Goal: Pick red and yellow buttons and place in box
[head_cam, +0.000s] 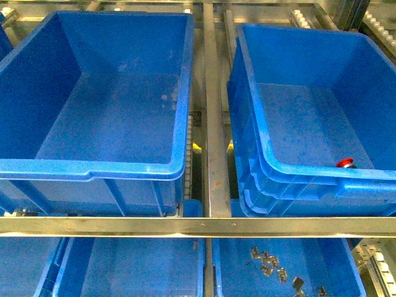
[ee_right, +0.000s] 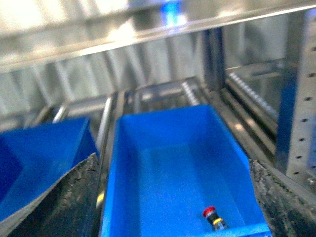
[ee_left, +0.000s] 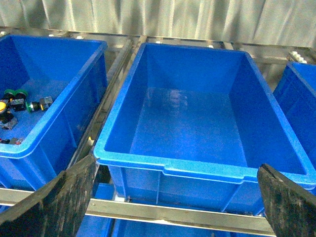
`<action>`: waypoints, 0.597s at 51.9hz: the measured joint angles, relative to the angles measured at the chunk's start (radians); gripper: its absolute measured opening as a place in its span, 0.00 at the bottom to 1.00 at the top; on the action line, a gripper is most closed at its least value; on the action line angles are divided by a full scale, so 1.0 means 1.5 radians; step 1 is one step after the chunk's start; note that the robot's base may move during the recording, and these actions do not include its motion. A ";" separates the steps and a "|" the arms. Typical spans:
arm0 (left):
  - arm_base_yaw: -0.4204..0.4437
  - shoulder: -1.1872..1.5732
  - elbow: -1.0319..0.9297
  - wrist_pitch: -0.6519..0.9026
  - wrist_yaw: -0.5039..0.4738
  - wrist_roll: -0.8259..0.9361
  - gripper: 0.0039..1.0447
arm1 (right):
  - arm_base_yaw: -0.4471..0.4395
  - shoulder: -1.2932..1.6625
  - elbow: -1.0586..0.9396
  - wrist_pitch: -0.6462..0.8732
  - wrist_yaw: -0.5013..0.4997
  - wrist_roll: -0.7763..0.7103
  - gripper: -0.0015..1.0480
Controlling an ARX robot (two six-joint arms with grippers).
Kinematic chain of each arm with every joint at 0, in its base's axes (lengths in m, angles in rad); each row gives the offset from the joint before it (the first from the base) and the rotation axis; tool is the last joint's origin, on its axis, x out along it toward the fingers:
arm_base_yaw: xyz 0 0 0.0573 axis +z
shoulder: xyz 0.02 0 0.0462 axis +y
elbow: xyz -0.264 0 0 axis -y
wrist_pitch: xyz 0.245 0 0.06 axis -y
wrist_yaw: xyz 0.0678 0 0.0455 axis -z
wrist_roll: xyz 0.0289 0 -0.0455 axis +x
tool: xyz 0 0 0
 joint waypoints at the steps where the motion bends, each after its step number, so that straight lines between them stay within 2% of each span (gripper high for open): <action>1: 0.000 0.000 0.000 0.000 0.000 0.000 0.92 | -0.007 -0.008 -0.008 -0.018 -0.021 -0.005 0.75; 12: 0.000 0.000 0.000 0.000 -0.001 0.000 0.92 | -0.075 -0.067 -0.087 -0.035 -0.105 -0.021 0.41; 24: 0.000 0.000 0.000 0.000 -0.001 0.000 0.92 | -0.193 -0.121 -0.108 -0.060 -0.218 -0.024 0.03; 31: 0.000 0.000 0.000 0.000 0.000 0.000 0.92 | -0.243 -0.140 -0.117 -0.067 -0.269 -0.026 0.03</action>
